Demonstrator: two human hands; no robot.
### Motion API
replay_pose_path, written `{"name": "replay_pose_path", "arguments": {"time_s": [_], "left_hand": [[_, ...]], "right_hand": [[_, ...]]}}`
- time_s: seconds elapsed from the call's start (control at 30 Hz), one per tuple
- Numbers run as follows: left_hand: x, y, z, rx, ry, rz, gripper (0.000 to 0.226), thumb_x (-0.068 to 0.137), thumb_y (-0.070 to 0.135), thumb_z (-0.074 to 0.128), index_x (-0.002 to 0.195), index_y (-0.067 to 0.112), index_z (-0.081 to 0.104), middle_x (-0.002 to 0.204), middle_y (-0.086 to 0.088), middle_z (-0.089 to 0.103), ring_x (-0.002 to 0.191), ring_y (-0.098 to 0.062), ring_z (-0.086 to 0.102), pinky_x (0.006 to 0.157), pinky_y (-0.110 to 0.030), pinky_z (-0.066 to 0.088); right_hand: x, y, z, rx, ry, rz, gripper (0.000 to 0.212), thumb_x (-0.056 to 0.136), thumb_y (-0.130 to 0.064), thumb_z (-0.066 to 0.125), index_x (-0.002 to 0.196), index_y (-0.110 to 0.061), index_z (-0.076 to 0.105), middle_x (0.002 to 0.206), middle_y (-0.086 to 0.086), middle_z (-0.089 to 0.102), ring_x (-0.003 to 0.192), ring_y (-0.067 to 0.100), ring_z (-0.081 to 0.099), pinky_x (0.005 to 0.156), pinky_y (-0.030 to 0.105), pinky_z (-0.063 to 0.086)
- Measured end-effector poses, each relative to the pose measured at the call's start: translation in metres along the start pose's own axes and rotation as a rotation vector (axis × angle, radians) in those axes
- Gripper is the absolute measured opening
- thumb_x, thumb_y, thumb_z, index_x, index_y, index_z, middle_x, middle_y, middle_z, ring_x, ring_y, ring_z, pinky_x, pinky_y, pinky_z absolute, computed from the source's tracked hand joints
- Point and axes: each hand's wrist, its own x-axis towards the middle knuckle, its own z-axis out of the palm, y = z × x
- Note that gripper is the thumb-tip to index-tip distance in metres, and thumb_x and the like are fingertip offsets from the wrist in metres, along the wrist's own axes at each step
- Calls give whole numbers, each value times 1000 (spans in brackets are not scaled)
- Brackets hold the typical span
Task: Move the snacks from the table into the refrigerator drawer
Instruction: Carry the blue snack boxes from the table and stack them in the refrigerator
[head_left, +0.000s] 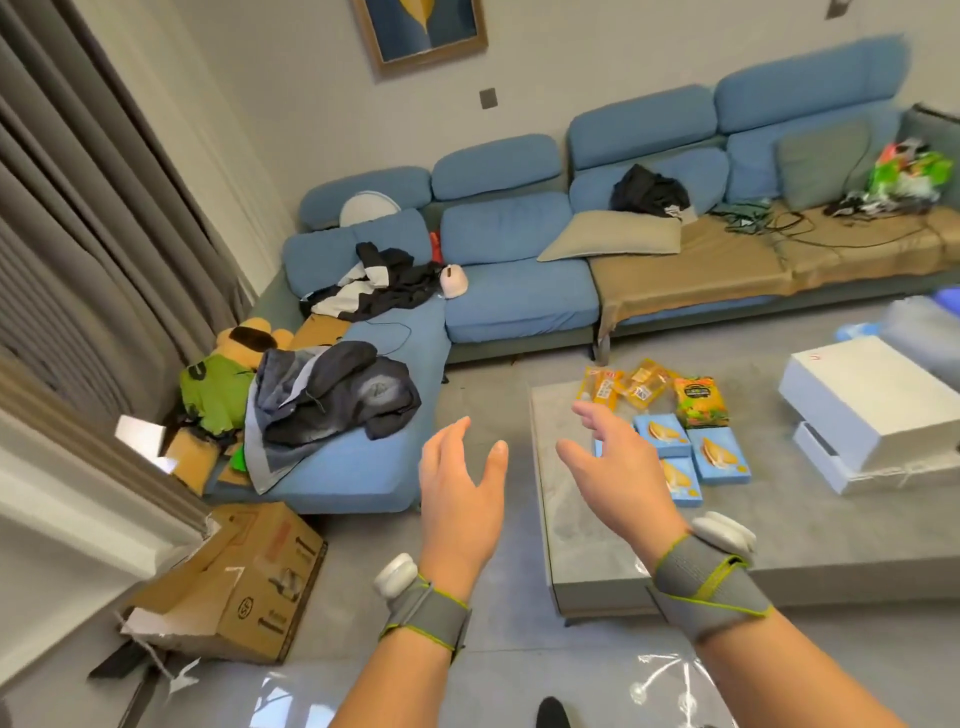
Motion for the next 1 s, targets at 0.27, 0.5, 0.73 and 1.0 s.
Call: {"name": "replay_pose_path", "arguments": {"time_s": [0.27, 0.5, 0.73, 1.0], "left_hand": [[93, -28, 46, -159, -84, -53, 56, 102, 44, 59, 151, 20, 46, 149, 4, 44, 141, -12, 40, 108, -19, 28], [142, -43, 81, -247, -152, -109, 52, 102, 40, 60, 148, 18, 50, 148, 1, 46, 141, -16, 42, 111, -21, 29], [184, -24, 145, -217, -297, -63, 51, 102, 40, 60, 148, 19, 51, 147, 0, 47, 140, -17, 44, 112, -22, 29], [221, 1, 232, -124, -349, -81, 50, 102, 40, 60, 147, 19, 52, 148, 0, 48, 139, -14, 45, 108, -16, 26]], "right_hand": [[90, -5, 11, -177, 61, 40, 48, 94, -23, 67, 141, -23, 60, 141, 1, 62, 133, 21, 54, 110, 36, 40], [138, -3, 17, -257, 68, 93, 44, 94, -22, 67, 137, -27, 62, 136, -2, 64, 129, 19, 56, 106, 31, 41], [186, 35, -16, -233, 152, 209, 47, 94, -25, 67, 140, -26, 61, 137, 1, 64, 127, 18, 57, 100, 26, 40], [260, 104, -65, -185, 119, 248, 48, 94, -27, 66, 141, -25, 60, 138, 1, 64, 129, 20, 57, 101, 30, 41]]}}
